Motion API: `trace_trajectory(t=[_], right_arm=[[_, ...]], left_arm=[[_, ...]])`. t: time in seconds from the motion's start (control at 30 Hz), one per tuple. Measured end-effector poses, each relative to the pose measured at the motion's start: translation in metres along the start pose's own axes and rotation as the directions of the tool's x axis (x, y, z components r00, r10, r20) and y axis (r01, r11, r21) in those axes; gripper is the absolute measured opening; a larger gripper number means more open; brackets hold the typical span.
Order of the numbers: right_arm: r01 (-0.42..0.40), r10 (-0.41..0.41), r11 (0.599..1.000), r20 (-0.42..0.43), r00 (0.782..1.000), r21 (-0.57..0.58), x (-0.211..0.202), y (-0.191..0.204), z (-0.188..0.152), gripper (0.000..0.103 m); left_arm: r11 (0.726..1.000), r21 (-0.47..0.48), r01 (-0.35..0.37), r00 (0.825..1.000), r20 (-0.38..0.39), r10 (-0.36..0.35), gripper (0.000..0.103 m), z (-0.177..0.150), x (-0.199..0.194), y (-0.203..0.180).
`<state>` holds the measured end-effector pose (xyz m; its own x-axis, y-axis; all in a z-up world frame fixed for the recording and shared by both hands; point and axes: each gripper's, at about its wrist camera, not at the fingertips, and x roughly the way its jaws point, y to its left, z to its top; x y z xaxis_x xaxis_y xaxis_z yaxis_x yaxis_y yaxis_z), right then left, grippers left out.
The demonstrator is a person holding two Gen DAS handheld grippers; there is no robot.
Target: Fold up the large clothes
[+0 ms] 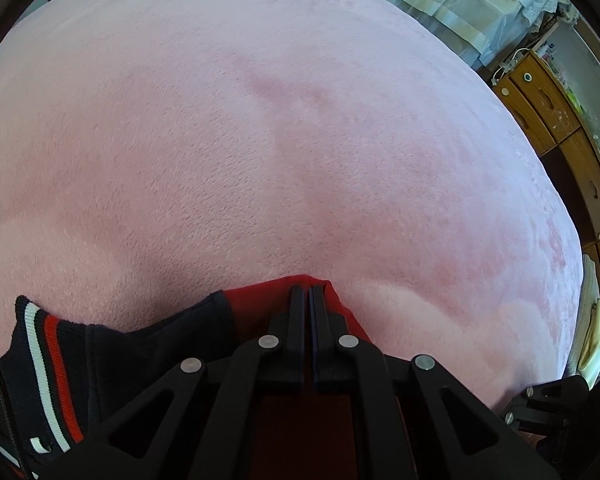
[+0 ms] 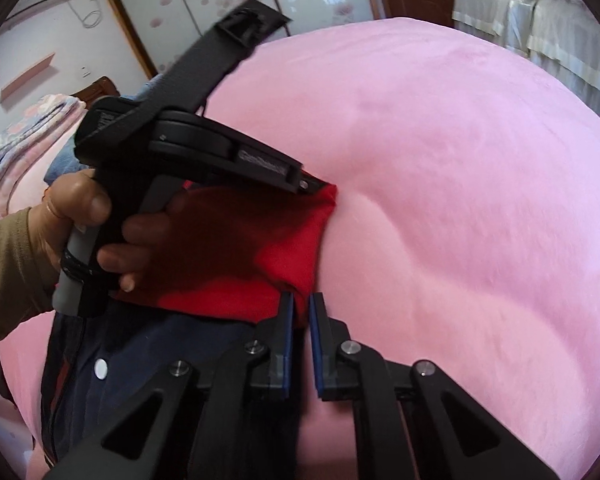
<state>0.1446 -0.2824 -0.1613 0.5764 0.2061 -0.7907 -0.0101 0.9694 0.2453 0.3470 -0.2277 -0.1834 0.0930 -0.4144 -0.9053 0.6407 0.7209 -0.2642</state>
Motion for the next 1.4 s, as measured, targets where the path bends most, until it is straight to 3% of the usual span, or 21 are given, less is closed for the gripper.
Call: trace_trajectory(t=[0.27, 0.43, 0.5, 0.6, 0.73, 0.8, 0.87, 0.93, 1.03, 1.2, 1.4], right_arm=[[-0.008, 0.007, 1.000, 0.016, 1.000, 0.020, -0.021, -0.005, -0.001, 0.000], [-0.044, 0.043, 0.999, 0.049, 0.998, 0.024, -0.038, 0.004, 0.020, 0.000], [-0.056, 0.055, 0.998, 0.051, 0.997, 0.015, -0.043, 0.010, 0.029, 0.000], [-0.088, 0.087, 0.996, 0.030, 0.996, 0.019, -0.042, 0.020, 0.044, 0.001], [-0.172, 0.172, 0.985, 0.011, 0.985, 0.005, -0.027, 0.056, 0.060, 0.001], [-0.214, 0.214, 0.977, -0.006, 0.977, -0.012, -0.017, 0.072, 0.064, 0.001], [-0.232, 0.232, 0.972, -0.034, 0.972, -0.020, 0.003, 0.083, 0.061, 0.001], [-0.157, 0.155, 0.987, -0.061, 0.986, -0.027, 0.027, 0.080, 0.058, 0.001], [-0.015, 0.014, 1.000, -0.062, 0.998, -0.013, 0.041, 0.052, 0.051, 0.000], [-0.012, 0.016, 0.996, -0.040, 0.999, 0.088, 0.026, 0.011, 0.047, 0.000], [0.020, -0.020, 0.998, 0.001, 1.000, 0.057, 0.002, 0.033, 0.041, 0.004]], left_arm=[[0.999, -0.030, 0.028, 0.999, 0.045, -0.026, 0.002, -0.003, -0.014, 0.001], [0.992, -0.108, 0.066, 0.992, 0.116, -0.053, 0.010, -0.002, -0.063, 0.011], [0.990, -0.140, 0.019, 0.990, 0.138, 0.001, 0.023, -0.010, -0.086, 0.017], [0.973, -0.189, -0.133, 0.977, 0.137, 0.161, 0.030, -0.039, -0.117, 0.030], [0.926, -0.268, -0.264, 0.942, 0.135, 0.308, 0.037, -0.093, -0.138, 0.045], [0.905, -0.320, -0.279, 0.931, 0.142, 0.337, 0.037, -0.118, -0.139, 0.050], [0.893, -0.369, -0.256, 0.936, 0.137, 0.325, 0.037, -0.139, -0.134, 0.060], [0.876, -0.417, -0.242, 0.942, 0.115, 0.315, 0.037, -0.157, -0.122, 0.072], [0.876, -0.414, -0.248, 0.936, 0.132, 0.327, 0.037, -0.167, -0.111, 0.077], [0.871, -0.419, -0.257, 0.928, 0.145, 0.344, 0.037, -0.169, -0.105, 0.074], [0.863, -0.423, -0.275, 0.920, 0.144, 0.363, 0.039, -0.173, -0.126, 0.058]])
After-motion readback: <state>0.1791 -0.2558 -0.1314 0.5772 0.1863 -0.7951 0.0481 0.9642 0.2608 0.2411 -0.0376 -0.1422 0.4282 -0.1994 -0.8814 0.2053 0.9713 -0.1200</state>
